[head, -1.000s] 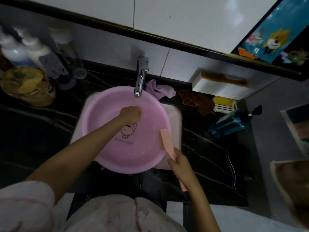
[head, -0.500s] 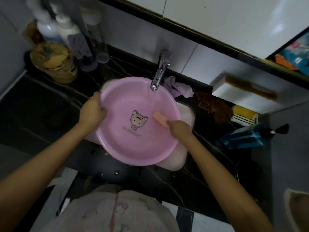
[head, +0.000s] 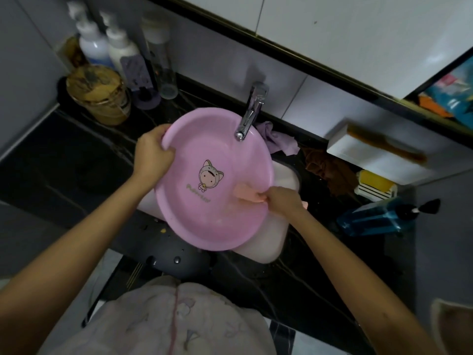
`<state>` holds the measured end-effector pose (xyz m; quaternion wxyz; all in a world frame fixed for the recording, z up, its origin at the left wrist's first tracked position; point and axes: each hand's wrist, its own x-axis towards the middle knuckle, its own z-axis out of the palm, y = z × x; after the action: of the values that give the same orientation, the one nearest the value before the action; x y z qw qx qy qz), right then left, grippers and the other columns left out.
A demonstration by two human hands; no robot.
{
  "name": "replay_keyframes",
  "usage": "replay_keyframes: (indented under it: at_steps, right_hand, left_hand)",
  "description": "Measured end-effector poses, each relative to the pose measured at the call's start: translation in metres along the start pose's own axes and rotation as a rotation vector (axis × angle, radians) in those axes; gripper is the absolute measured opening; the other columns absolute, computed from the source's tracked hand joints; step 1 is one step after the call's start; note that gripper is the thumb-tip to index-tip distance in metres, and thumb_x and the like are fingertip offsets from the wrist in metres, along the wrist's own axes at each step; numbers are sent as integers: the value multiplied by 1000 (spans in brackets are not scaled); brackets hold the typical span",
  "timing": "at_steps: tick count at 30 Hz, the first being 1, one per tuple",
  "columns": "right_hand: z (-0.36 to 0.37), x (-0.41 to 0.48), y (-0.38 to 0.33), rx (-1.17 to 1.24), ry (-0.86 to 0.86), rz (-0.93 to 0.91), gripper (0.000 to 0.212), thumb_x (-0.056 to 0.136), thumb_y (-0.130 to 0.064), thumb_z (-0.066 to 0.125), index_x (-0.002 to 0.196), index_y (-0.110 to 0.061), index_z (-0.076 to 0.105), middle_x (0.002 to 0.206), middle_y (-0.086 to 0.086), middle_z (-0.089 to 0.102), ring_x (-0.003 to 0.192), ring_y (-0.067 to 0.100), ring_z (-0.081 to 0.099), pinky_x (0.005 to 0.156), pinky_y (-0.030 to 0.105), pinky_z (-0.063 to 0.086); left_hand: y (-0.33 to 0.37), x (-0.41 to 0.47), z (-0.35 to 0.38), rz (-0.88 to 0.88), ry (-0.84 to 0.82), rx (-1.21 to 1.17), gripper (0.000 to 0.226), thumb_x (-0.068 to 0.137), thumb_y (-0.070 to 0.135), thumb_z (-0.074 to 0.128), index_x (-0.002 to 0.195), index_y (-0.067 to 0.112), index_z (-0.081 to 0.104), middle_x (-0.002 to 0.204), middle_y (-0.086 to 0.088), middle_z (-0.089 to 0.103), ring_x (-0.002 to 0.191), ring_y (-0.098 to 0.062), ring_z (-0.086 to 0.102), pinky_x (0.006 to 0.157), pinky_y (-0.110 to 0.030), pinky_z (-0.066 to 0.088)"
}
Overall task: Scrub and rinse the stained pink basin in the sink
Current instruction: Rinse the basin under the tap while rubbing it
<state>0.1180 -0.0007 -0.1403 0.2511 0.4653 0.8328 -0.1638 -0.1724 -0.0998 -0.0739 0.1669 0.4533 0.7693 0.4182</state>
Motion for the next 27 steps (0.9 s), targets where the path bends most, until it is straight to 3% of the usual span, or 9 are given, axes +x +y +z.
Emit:
replay_keyframes:
  at_steps: [6,9,11,15,18,20,23,27]
  right_hand:
    - [-5,7,0,19,-56,-89,35,96,-28,47,130,-30,55,129,5,59,111,26,59,90,33,45]
    - [-18,17,9,86,66,-77,40,98,-30,41,138,-32,47,137,4,52,120,26,53,95,32,40]
    - [-26,21,12,215,157,-46,39,97,-34,38,134,-34,51,133,4,55,120,25,53,93,30,38]
    - [-34,25,5,211,329,-115,48,87,-59,27,127,-45,50,131,-3,54,120,27,51,99,45,38]
    - [-37,29,-6,68,426,-155,42,97,-30,37,138,-24,45,129,10,53,110,32,56,81,41,45]
    - [-29,31,-9,35,401,-129,40,98,-21,38,137,-19,44,126,12,54,107,33,58,79,39,45]
    - [-7,29,-9,-10,265,-142,43,95,-16,40,137,-26,43,126,8,56,107,30,59,84,39,49]
    - [22,13,-26,280,94,-179,35,95,-18,45,127,-26,56,129,3,58,113,26,57,87,25,40]
  left_hand:
    - [8,-3,-7,19,14,-28,59,69,-12,50,122,9,62,106,-8,68,91,-16,60,76,-24,44]
    - [16,1,-11,24,2,-34,59,70,-13,50,122,11,62,103,-2,65,91,-15,60,75,-26,46]
    - [19,3,-14,44,-5,-29,60,68,-12,49,120,12,64,102,-5,68,90,-18,62,75,-28,48]
    - [28,12,-19,61,-17,-1,60,66,-12,49,118,12,65,102,-10,69,92,-22,64,77,-30,50]
    - [40,15,-24,96,-26,30,61,65,-12,49,119,12,65,101,-10,70,91,-23,65,79,-35,53]
    - [48,17,-26,109,-24,73,60,66,-12,49,118,13,65,98,-7,69,89,-22,64,77,-36,54]
    - [59,25,-28,141,-20,150,57,65,-12,49,114,13,68,97,-9,70,89,-25,65,76,-37,54]
    - [64,30,-29,156,-26,186,55,66,-11,49,112,12,69,95,-11,71,86,-25,65,74,-33,51]
